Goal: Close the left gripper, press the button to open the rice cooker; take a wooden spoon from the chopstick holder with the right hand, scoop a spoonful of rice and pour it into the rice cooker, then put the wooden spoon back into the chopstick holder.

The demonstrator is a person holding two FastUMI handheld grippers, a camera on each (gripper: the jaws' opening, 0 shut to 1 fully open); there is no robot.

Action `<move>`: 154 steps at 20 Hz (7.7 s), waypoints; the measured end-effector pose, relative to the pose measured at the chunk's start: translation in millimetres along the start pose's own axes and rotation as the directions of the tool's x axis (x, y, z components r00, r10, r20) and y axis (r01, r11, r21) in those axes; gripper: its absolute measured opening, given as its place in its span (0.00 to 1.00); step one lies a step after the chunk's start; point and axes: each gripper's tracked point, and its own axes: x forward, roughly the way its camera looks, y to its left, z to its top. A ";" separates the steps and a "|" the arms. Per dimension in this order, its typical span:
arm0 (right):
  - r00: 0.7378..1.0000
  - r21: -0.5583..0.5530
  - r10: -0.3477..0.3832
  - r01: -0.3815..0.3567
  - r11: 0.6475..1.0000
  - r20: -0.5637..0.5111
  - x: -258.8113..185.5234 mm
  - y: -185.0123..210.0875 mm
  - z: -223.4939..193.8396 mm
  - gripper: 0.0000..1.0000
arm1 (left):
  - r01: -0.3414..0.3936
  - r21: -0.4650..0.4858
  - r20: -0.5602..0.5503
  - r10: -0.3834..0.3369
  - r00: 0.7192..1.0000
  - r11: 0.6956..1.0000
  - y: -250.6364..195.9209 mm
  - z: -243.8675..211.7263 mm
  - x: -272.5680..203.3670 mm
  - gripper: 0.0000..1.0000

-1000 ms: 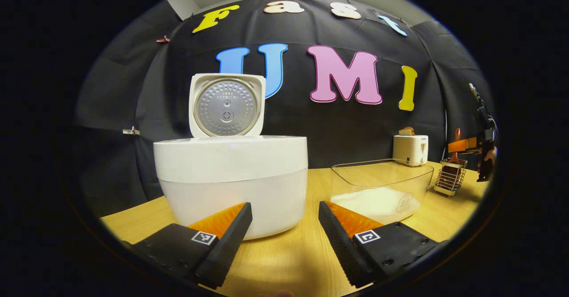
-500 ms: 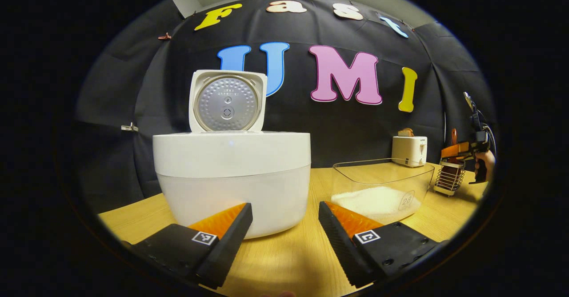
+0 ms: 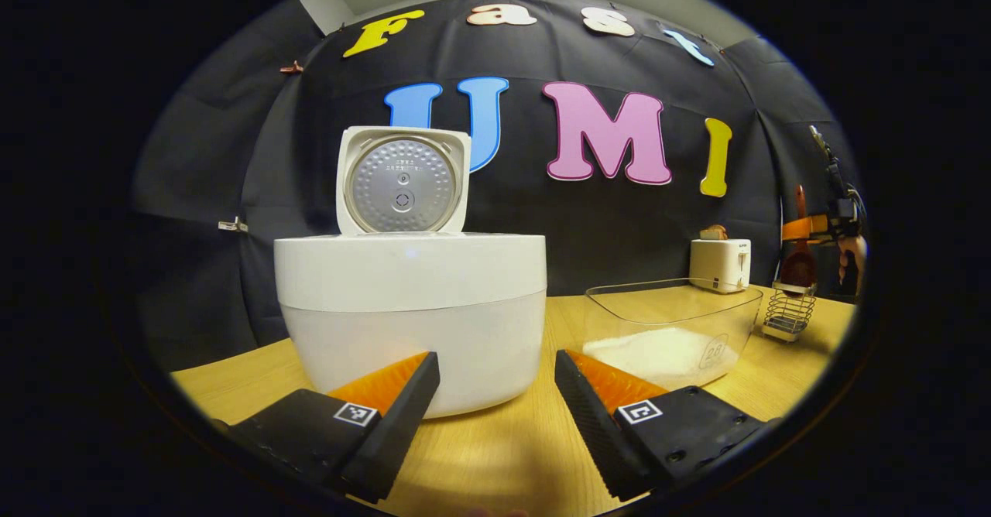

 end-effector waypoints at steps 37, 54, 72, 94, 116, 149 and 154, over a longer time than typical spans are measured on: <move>0.839 -0.396 0.369 -0.521 0.756 -0.399 51.5 279.5 -80.9 0.20 | 0.005 0.004 0.003 -0.005 1.000 1.000 1.6 -0.1 -0.5 0.97; 0.744 -0.311 0.282 -0.548 0.776 -0.607 18.2 293.1 -190.5 0.19 | 0.009 0.005 0.005 -0.009 1.000 1.000 2.1 -0.9 0.1 0.97; 0.861 0.393 0.380 -0.238 0.888 -0.339 53.9 259.4 -114.8 0.18 | 0.025 0.006 0.007 -0.025 1.000 1.000 2.4 0.0 -0.4 0.97; 0.880 0.680 0.464 -0.279 0.678 -0.101 81.4 395.4 8.9 0.18 | 0.114 0.010 0.007 -0.114 0.993 0.993 4.8 -0.1 -11.0 0.97; 0.829 0.271 0.521 -0.463 0.844 -0.205 135.4 583.8 -42.2 0.17 | 0.133 0.008 0.008 -0.133 0.991 0.991 -4.3 0.6 -16.1 0.97; 0.663 0.206 0.674 -0.646 0.735 -0.324 96.3 637.3 -69.7 0.18 | 0.167 0.009 0.006 -0.167 0.986 0.986 -7.4 0.7 -16.5 0.97; 0.698 0.332 0.672 -0.590 0.736 -0.250 97.9 594.0 -36.6 0.18 | 0.167 0.009 0.005 -0.167 0.986 0.986 -7.3 1.6 -17.2 0.97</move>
